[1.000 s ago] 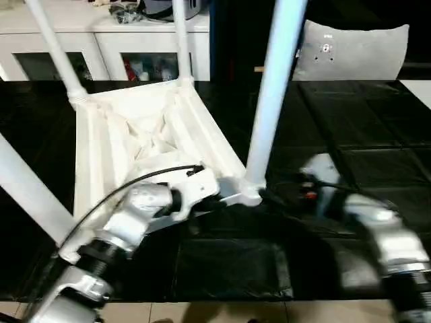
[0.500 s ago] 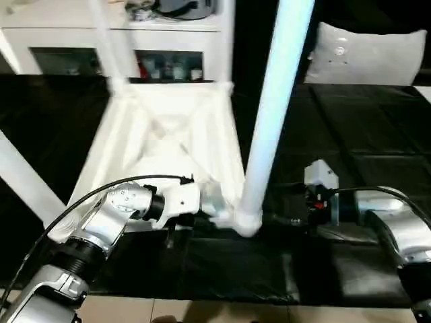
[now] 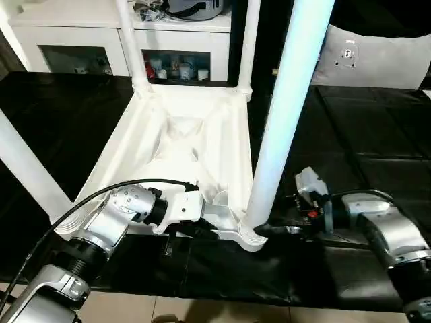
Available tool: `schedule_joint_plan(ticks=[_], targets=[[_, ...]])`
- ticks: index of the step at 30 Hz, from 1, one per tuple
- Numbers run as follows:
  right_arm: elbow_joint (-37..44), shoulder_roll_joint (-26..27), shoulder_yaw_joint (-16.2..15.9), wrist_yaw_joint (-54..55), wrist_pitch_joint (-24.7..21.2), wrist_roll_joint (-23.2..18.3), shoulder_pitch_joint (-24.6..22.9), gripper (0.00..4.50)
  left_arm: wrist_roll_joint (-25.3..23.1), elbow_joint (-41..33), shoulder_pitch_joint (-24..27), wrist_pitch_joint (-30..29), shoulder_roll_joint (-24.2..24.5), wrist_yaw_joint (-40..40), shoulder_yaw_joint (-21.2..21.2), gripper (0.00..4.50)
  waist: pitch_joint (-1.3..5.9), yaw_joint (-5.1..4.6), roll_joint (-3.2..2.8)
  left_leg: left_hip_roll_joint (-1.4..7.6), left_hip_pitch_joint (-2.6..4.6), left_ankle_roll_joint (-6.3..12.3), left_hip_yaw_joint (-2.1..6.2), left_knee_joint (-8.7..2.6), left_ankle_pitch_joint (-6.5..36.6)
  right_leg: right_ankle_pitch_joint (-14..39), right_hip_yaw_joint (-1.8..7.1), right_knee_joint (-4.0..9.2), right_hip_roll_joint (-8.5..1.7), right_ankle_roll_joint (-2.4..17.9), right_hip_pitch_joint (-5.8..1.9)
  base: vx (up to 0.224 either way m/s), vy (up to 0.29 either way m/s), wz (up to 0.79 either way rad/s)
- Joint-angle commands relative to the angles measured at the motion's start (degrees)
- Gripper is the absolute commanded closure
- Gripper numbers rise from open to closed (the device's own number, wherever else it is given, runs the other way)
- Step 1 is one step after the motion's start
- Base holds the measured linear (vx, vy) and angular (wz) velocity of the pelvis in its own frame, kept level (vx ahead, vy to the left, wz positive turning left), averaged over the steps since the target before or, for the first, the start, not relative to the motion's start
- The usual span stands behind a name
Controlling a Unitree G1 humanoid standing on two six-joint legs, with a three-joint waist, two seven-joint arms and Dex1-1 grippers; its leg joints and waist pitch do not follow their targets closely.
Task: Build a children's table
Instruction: Rotate leg to tighten
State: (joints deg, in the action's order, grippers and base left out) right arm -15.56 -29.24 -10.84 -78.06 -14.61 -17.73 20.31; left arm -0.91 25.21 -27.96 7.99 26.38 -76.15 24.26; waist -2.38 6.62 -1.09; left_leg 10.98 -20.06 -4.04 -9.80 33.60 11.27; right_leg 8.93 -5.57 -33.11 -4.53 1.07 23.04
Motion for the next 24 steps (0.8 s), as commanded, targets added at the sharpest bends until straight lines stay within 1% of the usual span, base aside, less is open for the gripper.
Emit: schedule_joint_plan(ticks=[1, 2, 5, 7, 11, 14, 15, 16, 17, 18, 19, 20, 21, 22, 23, 24], targets=[[-0.3, 0.4, 0.3, 0.4, -0.2, -0.3, 1.7, 1.98, -1.8, -0.8, 0.2, 1.2, -0.2, -3.5, 4.0, 4.50, 3.43, -0.20, 0.65, 2.50, 0.01, 3.34, 0.31, -3.88, 10.5, 18.6, 2.93, 3.62, -4.10, 10.0, -3.05, 0.000, 0.000, 0.00], [-0.3, 0.6, 0.3, 0.3, -0.3, -0.4, 1.7, 2.12, -1.8, -0.8, 0.2, 1.2, -0.2, -3.6, 4.0, 4.50, 3.45, -0.17, 0.65, 2.50, 0.05, 3.27, 0.30, -3.86, 10.7, 18.9, 2.93, 3.64, -4.11, 10.0, -3.05, 0.000, 0.000, 0.00], [0.0, 1.0, 0.0, -0.2, -1.2, -1.0, 1.4, 2.17, -1.9, -0.7, 0.4, 1.1, -0.1, -3.7, 4.0, 4.50, 3.43, -0.19, 0.67, 2.53, -0.01, 3.26, 0.34, -3.91, 10.6, 18.8, 2.93, 3.58, -4.10, 9.9, -3.09, 0.000, 0.000, 0.00], [0.1, 1.1, -0.1, -0.5, -1.4, -1.3, 1.2, 2.41, -1.9, -0.7, 0.5, 1.1, -0.1, -3.7, 4.1, 4.50, 3.38, -0.22, 0.74, 2.47, 0.10, 3.19, 0.29, -3.90, 11.1, 20.2, 2.92, 3.75, -4.14, 9.5, -3.06, 0.000, 0.000, 0.00], [1.3, 1.2, 0.1, -0.8, -2.8, -2.6, 0.2, 2.50, -1.6, -0.8, 0.8, 0.4, -0.1, -3.6, 3.8, 4.50, 3.38, -0.18, 0.80, 2.49, 0.08, 3.18, 0.32, -3.91, 10.6, 20.5, 2.94, 3.75, -4.13, 9.2, -3.04, 0.000, 0.000, 0.00], [3.8, 1.5, 0.9, -0.5, -4.8, -4.4, -1.6, 2.51, -1.5, -1.3, 1.2, -1.8, -0.4, -2.0, 3.2, 4.50, 3.45, -0.14, 0.77, 2.56, 0.03, 3.28, 0.31, -3.90, 9.8, 19.0, 3.02, 3.52, -4.08, 9.4, -3.07, 0.000, 0.000, 0.00], [4.9, 2.1, 1.0, 1.0, -5.3, -4.4, -2.5, 2.51, -2.2, -1.1, 1.2, -3.4, -1.0, 0.3, 2.8, 4.50, 3.45, -0.11, 0.73, 2.58, 0.09, 3.27, 0.26, -3.86, 9.9, 18.9, 3.03, 3.55, -4.12, 9.6, -3.01, 0.000, 0.000, 0.00], [6.4, 3.0, 1.1, 3.8, -6.2, -4.1, -3.7, 2.51, -3.0, -0.9, 1.1, -5.7, -2.0, 3.5, 2.1, 4.50, 3.33, -0.06, 0.70, 2.62, 0.15, 3.04, 0.27, -3.96, 10.3, 19.3, 3.08, 3.68, -4.12, 9.4, -2.97, 0.000, 0.000, 0.00], [6.4, 3.0, 1.1, 3.8, -6.2, -4.1, -3.7, 2.51, -3.0, -0.9, 1.1, -5.7, -2.0, 3.5, 2.1, 4.50, 3.26, -0.05, 0.76, 2.56, 0.13, 2.88, 0.34, -4.03, 10.6, 20.1, 3.01, 3.76, -4.11, 9.1, -2.99, 0.000, 0.000, 0.00], [6.8, 4.0, 1.0, 6.8, -6.4, -2.8, -4.1, 2.51, -2.4, -1.3, 1.2, -7.7, -2.8, 4.7, 1.5, 4.50, 2.93, -0.27, 0.74, 2.46, 0.24, 2.48, 0.30, -4.23, 12.5, 24.0, 2.92, 4.31, -4.13, 8.2, -2.83, 0.000, 0.000, 0.00], [7.0, 5.2, 0.9, 10.4, -6.4, -1.0, -4.2, 2.51, -1.6, -2.3, 1.5, -10.2, -3.7, 5.7, 0.9, 4.50, 2.78, -0.63, 0.52, 2.21, 0.40, 1.71, 0.38, -4.23, 14.2, 28.2, 2.77, 4.85, -4.21, 6.9, -2.77, 0.000, 0.000, 0.00], [6.8, 7.8, 1.5, 15.9, -7.1, 0.5, -4.0, 2.51, -0.7, -4.1, 2.0, -13.8, -4.8, 7.1, 0.4, 4.50, 2.70, -0.74, 0.47, 2.05, 0.44, 1.53, 0.50, -4.21, 14.8, 30.3, 2.61, 5.19, -4.28, 6.1, -2.73, 0.000, 0.000, 0.00], [6.7, 9.8, 2.0, 19.9, -7.6, 1.4, -3.8, 2.51, -0.2, -5.5, 2.4, -16.6, -5.6, 8.1, 0.1, 4.50, 2.53, -1.06, 0.55, 1.81, 0.71, 0.94, 0.59, -4.15, 16.0, 34.0, 2.36, 5.77, -4.25, 4.8, -2.37, 0.000, 0.000, 0.00], [6.8, 11.8, 2.5, 23.4, -8.3, 1.9, -3.5, 2.51, -0.4, -6.6, 2.6, -19.1, -6.4, 9.4, 0.0, 4.50, 2.41, -1.89, 0.66, 1.59, 0.64, 0.23, 0.81, -4.15, 17.0, 36.8, 2.02, 6.11, -4.25, 3.4, -2.37, 0.000, 0.000, 0.00], [6.8, 12.7, 2.6, 24.8, -8.9, 2.2, -3.3, 2.51, -0.8, -6.8, 2.6, -19.7, -6.8, 10.3, 0.0, 4.50, 2.27, -2.40, 0.67, 1.42, 0.38, -0.02, 1.00, -4.11, 17.7, 38.5, 1.65, 6.35, -4.22, 2.4, -2.49, -0.057, 0.001, -0.09], [6.4, 14.9, 2.7, 28.4, -10.2, 3.2, -2.5, 2.51, -1.5, -7.2, 2.4, -21.6, -8.2, 12.5, -0.2, 4.50, 2.13, -3.26, 0.38, 1.22, 0.37, -0.32, 1.25, -4.05, 19.7, 41.2, 0.98, 7.02, -4.02, 0.6, -2.46, -0.055, 0.015, -0.14]])
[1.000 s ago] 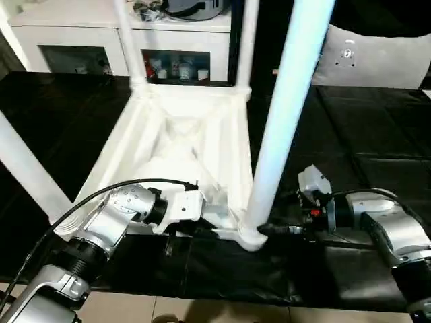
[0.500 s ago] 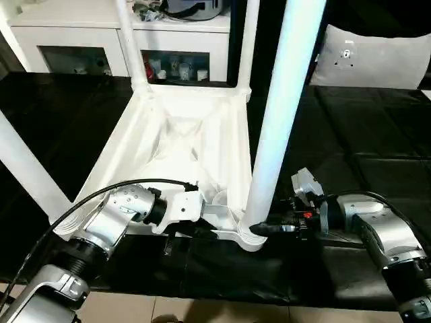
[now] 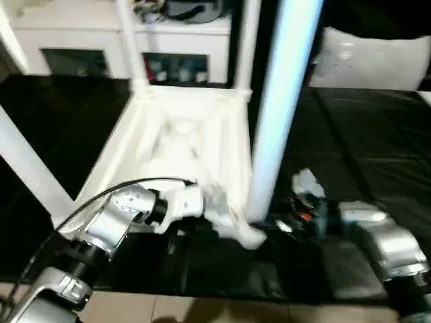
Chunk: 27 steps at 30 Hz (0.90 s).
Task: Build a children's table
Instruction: Rotate leg to tighten
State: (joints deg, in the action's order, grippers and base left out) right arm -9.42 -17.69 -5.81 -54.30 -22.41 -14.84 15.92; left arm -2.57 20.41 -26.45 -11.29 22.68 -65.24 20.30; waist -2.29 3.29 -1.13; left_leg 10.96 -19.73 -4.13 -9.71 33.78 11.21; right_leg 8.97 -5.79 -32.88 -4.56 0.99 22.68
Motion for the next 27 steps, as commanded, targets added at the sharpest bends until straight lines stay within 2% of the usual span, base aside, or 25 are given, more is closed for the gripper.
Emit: schedule_joint_plan(ticks=[1, 2, 3, 4, 5, 6, 7, 8, 9, 10, 11, 12, 13, 14, 15, 16, 17, 19, 23, 24, 26, 27], targets=[[-0.4, 4.6, -2.2, 7.1, -2.9, 1.2, 2.5, 2.51, 0.0, -2.5, 0.8, -3.2, -5.2, 2.7, 3.7, 4.50, 1.99, -0.47, 0.46, 1.15, 0.22, -0.35, 1.24, -4.07, 20.9, 42.0, 0.86, 7.13, -3.91, -0.1, -1.90, -0.055, 0.015, -0.14], [-3.0, 8.1, -1.6, 14.4, -4.2, 3.4, 4.5, 2.51, -0.8, -2.3, 0.2, -5.4, -7.4, 6.0, 3.4, 4.50, 1.92, -1.37, 0.20, 0.90, 0.69, -0.53, 1.45, -3.62, 23.0, 43.7, -0.04, 7.88, -3.84, -1.2, -1.67, 0.000, 0.000, 0.00], [-4.3, 9.9, -1.1, 18.2, -4.9, 4.3, 5.5, 2.51, -1.2, -2.3, -0.2, -6.5, -8.5, 7.6, 3.3, 4.50, 1.79, -2.82, 0.14, 1.01, 0.55, -0.54, 1.93, -3.77, 24.9, 42.8, -1.29, 8.30, -3.65, -1.6, -2.17, 0.000, 0.000, 0.00], [-6.1, 11.3, -0.6, 21.8, -5.0, 5.2, 6.6, 2.51, -1.6, -1.7, -0.8, -7.4, -9.9, 9.9, 2.8, 4.50, 1.59, -3.37, -0.47, 1.40, 0.83, -0.57, 2.33, -4.00, 27.8, 42.5, -2.44, 8.82, -3.34, -2.0, -2.43, 0.000, 0.000, 0.00], [-6.1, 11.3, -0.6, 21.8, -5.0, 5.2, 6.6, 2.51, -1.6, -1.7, -0.8, -7.4, -9.9, 9.9, 2.8, 4.50, 1.17, -4.82, -1.81, 3.44, 0.36, -0.62, 3.73, -6.05, 37.2, 36.8, -4.23, 7.30, -2.73, -2.1, -4.42, -0.065, 0.054, -0.16], [-8.9, 13.5, 0.8, 26.1, -4.2, 5.7, 8.1, 2.51, -2.5, -0.6, -2.1, -9.1, -12.3, 14.4, 1.7, 4.50, 1.28, -3.09, -2.65, 6.17, -3.58, -2.05, 4.47, -10.77, 47.7, 15.3, -1.34, -4.73, -2.31, 2.0, -7.99, -0.092, 0.039, -0.10], [-9.0, 13.6, 0.9, 26.2, -4.1, 5.7, 8.2, 2.51, -2.5, -0.6, -2.2, -9.1, -12.5, 14.6, 1.7, 4.50, 0.78, -3.28, -2.28, 6.19, -3.12, -1.58, 3.37, -12.36, 50.3, 9.9, -0.73, -5.48, -1.70, 2.2, -6.80, -0.067, -0.005, -0.02], [-9.7, 14.1, 1.2, 26.6, -3.7, 5.6, 8.5, 2.51, -2.8, -0.1, -2.7, -9.4, -13.3, 16.1, 1.3, 4.50, 1.67, -2.76, 0.29, 4.13, 0.72, 0.11, 2.38, -9.63, 46.3, 17.1, 2.93, -4.37, -2.32, 1.4, -4.44, 0.000, 0.000, 0.00], [-9.8, 14.4, 1.3, 26.7, -3.4, 5.6, 8.6, 1.97, -3.1, 0.0, -3.0, -9.7, -13.8, 17.1, 1.1, 4.50, 1.35, -2.67, 2.04, 1.38, 2.12, -2.00, 2.54, -5.46, 39.5, 37.4, 3.52, 1.71, -4.22, 0.1, -1.88, 0.024, -0.086, -0.02], [-9.1, 14.6, 1.6, 26.6, -1.3, 5.9, 8.3, 1.84, -3.9, 0.2, -3.5, -9.2, -14.1, 17.9, 1.3, 4.50, 1.36, -1.72, 3.50, -1.80, 2.97, -0.52, 1.11, 2.93, 18.1, 61.4, 3.21, 8.23, -8.29, -3.2, 1.12, 0.000, 0.000, 0.00], [-8.9, 14.7, 1.7, 26.7, -0.9, 6.0, 8.2, 1.81, -4.1, 0.2, -3.6, -9.2, -14.2, 18.1, 1.4, 4.50, 2.13, -0.69, 2.60, -0.65, 0.04, 0.68, 2.22, 1.43, 9.4, 59.6, 4.63, 7.01, -9.48, -3.3, -2.12, 0.020, -0.064, -0.23], [-8.1, 13.8, 1.6, 25.5, 0.5, 6.2, 7.7, 1.74, -4.3, 0.4, -3.5, -8.4, -13.7, 17.8, 1.5, 4.50, 2.41, 0.12, 2.02, 0.11, -2.81, -0.10, 2.44, -2.57, 5.7, 45.4, 2.55, 4.49, -6.00, -1.9, -3.58, 0.043, -0.020, -0.21], [-7.7, 13.3, 1.5, 24.6, 1.2, 6.4, 7.3, 1.62, -4.5, 0.4, -3.3, -7.9, -13.4, 17.6, 1.4, 4.50, 2.78, 0.41, 1.10, 0.86, -2.31, -0.01, 2.58, -3.44, 6.1, 38.2, 2.50, 4.25, -5.25, -0.4, -3.27, 0.043, -0.020, -0.21], [-7.7, 13.3, 1.5, 24.6, 1.2, 6.4, 7.3, 1.62, -4.5, 0.4, -3.3, -7.9, -13.4, 17.6, 1.4, 4.50, 3.11, 0.16, 0.51, 1.64, -1.71, 0.17, 2.60, -4.00, 7.4, 24.4, 2.75, 2.77, -4.27, 3.9, -3.08, 0.000, 0.000, 0.00], [-7.1, 12.4, 1.9, 23.8, 1.9, 6.4, 6.6, 1.40, -5.0, 0.5, -3.1, -7.3, -12.5, 17.4, 1.3, 4.50, 3.11, 0.09, 0.30, 1.86, -1.53, 0.28, 2.53, -4.14, 8.4, 20.4, 2.91, 2.42, -3.93, 5.8, -2.95, 0.000, 0.000, 0.00], [-6.2, 10.9, 2.1, 22.3, 2.7, 6.0, 5.7, 1.35, -5.1, 0.6, -2.8, -6.1, -11.4, 16.9, 1.3, 4.50, 2.97, -0.09, 0.47, 1.70, -1.58, 0.67, 2.21, -4.28, 11.2, 16.4, 2.98, 2.27, -3.77, 8.9, -3.34, 0.000, 0.000, 0.00], [-5.8, 10.4, 2.2, 21.4, 2.9, 5.7, 5.4, 1.31, -5.1, 0.7, -2.7, -5.4, -11.0, 16.5, 1.3, 4.50, 3.10, 0.04, 0.47, 1.68, -1.69, 0.94, 2.15, -4.26, 10.9, 15.0, 3.02, 2.15, -3.85, 9.3, -3.59, 0.000, 0.000, 0.00], [-4.9, 8.8, 2.6, 19.2, 3.8, 4.8, 4.6, 1.15, -5.1, 1.1, -2.5, -3.9, -10.0, 15.7, 1.2, 4.50, 3.10, 0.23, 0.48, 1.70, -1.56, 2.05, 1.78, -4.15, 10.0, 12.6, 3.19, 2.15, -3.95, 10.2, -3.57, 0.000, 0.000, 0.00], [-2.7, 4.2, 2.9, 12.6, 5.6, 2.9, 2.9, 0.82, -5.3, 2.2, -2.2, -0.4, -7.4, 13.0, 1.6, 4.50, 3.07, 0.82, 0.50, 1.77, -1.43, 3.33, 1.42, -4.07, 9.2, 12.9, 3.19, 2.45, -4.15, 10.1, -3.76, 0.000, 0.000, 0.00], [-2.0, 1.2, 2.8, 8.3, 7.2, 2.5, 2.1, 0.58, -5.4, 2.8, -2.1, 0.9, -5.9, 11.1, 2.0, 4.50, 3.13, 1.00, 0.42, 1.90, -1.39, 3.56, 1.40, -4.06, 9.2, 12.7, 3.15, 2.42, -4.21, 10.1, -3.81, 0.000, 0.000, 0.00], [-2.1, -1.0, 3.0, 5.5, 8.5, 2.3, 1.9, 0.51, -5.0, 3.1, -1.9, 2.8, -4.7, 8.8, 2.3, 4.50, 3.04, 1.14, 0.39, 2.00, -1.33, 3.67, 1.27, -4.08, 9.3, 12.7, 3.22, 2.45, -4.20, 10.3, -3.66, 0.000, 0.000, 0.00], [-2.1, -3.1, 3.4, 2.5, 8.8, 1.7, 1.9, 0.51, -4.9, 3.6, -1.8, 5.8, -3.2, 6.4, 3.0, 4.50, 3.10, 1.21, 0.46, 2.00, -1.34, 3.76, 1.25, -4.06, 9.3, 12.7, 3.17, 2.45, -4.24, 10.4, -3.76, 0.000, 0.000, 0.00]])
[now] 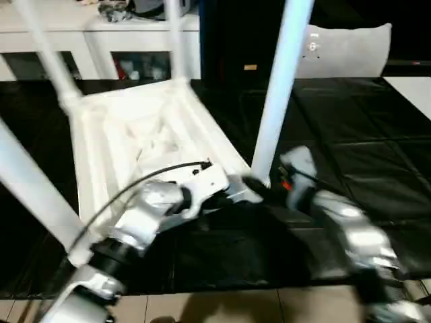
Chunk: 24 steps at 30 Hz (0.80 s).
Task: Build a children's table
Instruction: Rotate leg to tighten
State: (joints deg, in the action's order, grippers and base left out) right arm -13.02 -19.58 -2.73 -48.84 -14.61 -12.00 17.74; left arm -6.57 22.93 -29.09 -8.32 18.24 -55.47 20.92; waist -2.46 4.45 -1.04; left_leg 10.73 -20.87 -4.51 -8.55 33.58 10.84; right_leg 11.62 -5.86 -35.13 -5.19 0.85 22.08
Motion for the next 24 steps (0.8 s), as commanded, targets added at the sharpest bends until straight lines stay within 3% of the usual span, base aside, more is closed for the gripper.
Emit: schedule_joint_plan(ticks=[1, 5, 6, 11, 16, 18, 24], targets=[[1.5, -1.8, 0.3, -3.9, 1.2, -1.3, 0.2, 0.32, -0.9, 1.3, 0.8, 3.5, 1.8, -4.1, 2.7, 4.50, 3.27, 0.11, 0.38, 2.25, -0.17, 4.20, 0.08, -3.84, 9.6, 9.9, 3.27, 4.68, -3.63, 10.7, -3.15, 0.000, 0.000, 0.00], [1.3, -4.3, 0.2, -7.6, 1.0, -2.0, 0.7, 0.12, -1.1, 2.5, 0.3, 6.6, 3.6, -6.9, 3.8, 4.50, 3.25, 0.40, 0.43, 2.40, 0.08, 4.39, -0.12, -3.80, 9.6, 9.9, 3.33, 4.61, -3.67, 11.4, -2.96, 0.000, 0.000, 0.00], [1.3, -5.5, 0.0, -10.2, 1.1, -2.5, 0.9, 0.12, -0.6, 2.7, 0.1, 8.0, 4.1, -8.9, 4.2, 4.50, 3.25, 0.58, 0.69, 2.41, 0.12, 4.50, -0.20, -3.76, 9.5, 10.0, 3.32, 4.64, -3.66, 11.5, -2.94, 0.000, 0.000, 0.00], [1.5, -8.6, -1.2, -17.0, 1.0, -4.6, 1.3, 0.12, 1.6, 3.2, -0.2, 11.7, 4.9, -14.3, 4.4, 4.50, 3.35, 1.01, 0.61, 2.61, 0.15, 5.06, -0.33, -3.64, 8.6, 8.4, 3.27, 4.22, -3.68, 12.3, -2.93, 0.000, 0.000, 0.00], [0.8, -10.7, -3.0, -25.2, -0.4, -7.0, 2.4, 0.70, 3.0, 3.4, -0.5, 15.6, 6.5, -20.9, 6.0, 4.50, 3.46, 1.65, 0.72, 2.81, 0.13, 5.86, -0.49, -3.51, 7.5, 7.5, 3.29, 3.98, -3.77, 12.9, -2.96, 0.000, 0.000, 0.00], [0.8, -11.0, -3.8, -27.0, -0.8, -7.3, 2.6, 0.77, 3.3, 3.2, -0.4, 16.6, 6.9, -22.6, 6.5, 4.50, 3.46, 2.00, 0.67, 2.92, 0.42, 5.54, -0.56, -3.51, 7.6, 7.7, 3.33, 3.95, -3.80, 13.0, -2.71, 0.000, 0.000, 0.00], [1.5, -10.8, -6.5, -30.9, -2.8, -8.4, 2.5, 1.29, 3.9, 2.0, -0.1, 18.5, 7.4, -26.2, 7.9, 4.50, 3.38, 2.31, 0.97, 2.97, 0.36, 4.60, -0.71, -3.67, 8.5, 8.9, 3.37, 3.89, -3.88, 12.7, -2.76, 0.000, 0.000, 0.00]])
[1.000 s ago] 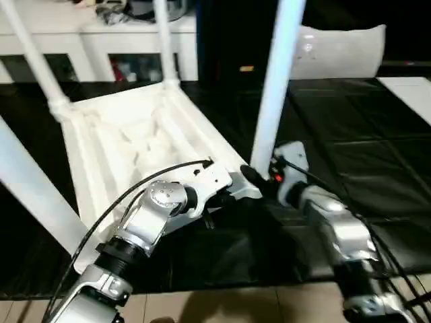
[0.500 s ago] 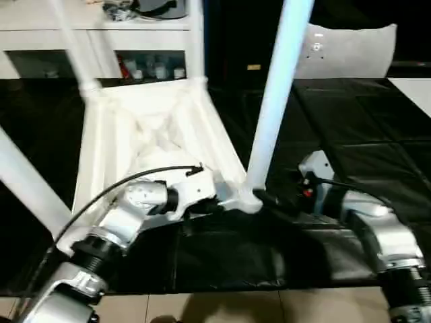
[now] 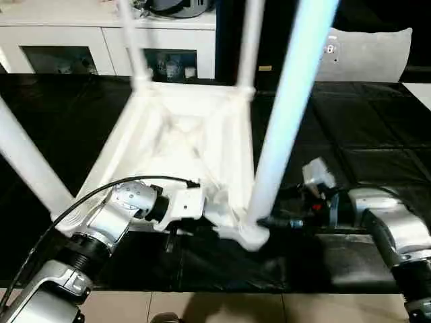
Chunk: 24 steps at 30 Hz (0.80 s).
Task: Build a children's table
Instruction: Rotate leg to tighten
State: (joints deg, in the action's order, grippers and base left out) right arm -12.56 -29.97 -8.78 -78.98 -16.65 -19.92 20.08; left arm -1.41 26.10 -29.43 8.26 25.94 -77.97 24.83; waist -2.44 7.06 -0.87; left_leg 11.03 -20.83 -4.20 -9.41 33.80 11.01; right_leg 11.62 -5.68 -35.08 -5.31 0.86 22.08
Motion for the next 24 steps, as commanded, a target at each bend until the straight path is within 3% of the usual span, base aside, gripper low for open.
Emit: schedule_joint_plan(ticks=[1, 8, 17, 20, 22, 23, 24], targets=[[1.0, -0.4, -0.4, -0.8, -0.8, -0.5, 0.2, 1.40, -1.3, -1.2, 0.2, 1.9, -0.3, -3.8, 4.0, 4.50, 3.36, -0.28, 0.79, 2.66, 0.28, 4.25, 0.16, -3.90, 8.3, 9.2, 3.19, 3.89, -3.78, 12.5, -2.82, 0.000, 0.000, 0.00], [0.5, 0.0, -1.8, -2.9, -1.4, -0.7, 0.2, 2.11, -1.3, -0.3, -0.2, 3.0, -0.6, -4.7, 4.1, 4.50, 3.48, -0.14, 0.81, 2.66, 0.32, 4.04, 0.01, -3.75, 7.3, 8.4, 3.29, 3.76, -3.76, 12.3, -2.73, 0.000, 0.000, 0.00], [1.7, -0.2, -2.2, -3.1, -2.6, -1.6, -0.5, 2.49, -1.1, -0.1, 0.0, 2.9, -0.5, -4.7, 4.0, 4.50, 3.49, -0.03, 0.91, 2.68, 0.35, 3.98, -0.03, -3.74, 7.0, 8.9, 3.27, 3.77, -3.79, 12.1, -2.73, 0.000, 0.000, 0.00], [3.4, 0.7, -1.4, -1.6, -4.1, -2.7, -1.5, 2.51, -0.1, -1.1, 0.8, -0.2, -1.1, -3.4, 2.9, 4.50, 3.48, -0.01, 0.61, 2.67, 0.38, 3.71, 0.00, -3.76, 7.4, 9.2, 3.30, 3.77, -3.77, 12.0, -2.68, 0.000, 0.000, 0.00], [5.4, 2.5, -0.9, 3.5, -5.8, -2.2, -2.5, 2.52, 0.1, -2.8, 1.3, -5.6, -2.3, 0.9, 1.2, 4.50, 3.38, 0.00, 0.61, 2.71, 0.38, 3.41, 0.07, -3.86, 7.2, 8.5, 3.37, 3.73, -3.78, 12.1, -2.73, 0.000, 0.000, 0.00], [6.8, 5.1, -0.7, 11.0, -6.8, 0.2, -3.2, 2.52, 0.8, -5.1, 2.0, -11.8, -4.1, 5.8, -0.8, 4.50, 3.28, -0.27, 0.71, 2.77, 0.36, 2.99, 0.04, -4.06, 7.4, 8.5, 3.45, 3.65, -3.75, 12.0, -2.80, 0.000, 0.000, 0.00], [6.9, 5.2, -0.7, 11.3, -6.9, 0.3, -3.3, 2.52, 0.9, -5.1, 2.0, -12.0, -4.2, 6.0, -0.9, 4.50, 3.10, -0.43, 0.81, 2.73, 0.33, 2.46, 0.07, -4.22, 7.9, 9.4, 3.45, 3.72, -3.69, 11.8, -2.73, 0.000, 0.000, 0.00]])
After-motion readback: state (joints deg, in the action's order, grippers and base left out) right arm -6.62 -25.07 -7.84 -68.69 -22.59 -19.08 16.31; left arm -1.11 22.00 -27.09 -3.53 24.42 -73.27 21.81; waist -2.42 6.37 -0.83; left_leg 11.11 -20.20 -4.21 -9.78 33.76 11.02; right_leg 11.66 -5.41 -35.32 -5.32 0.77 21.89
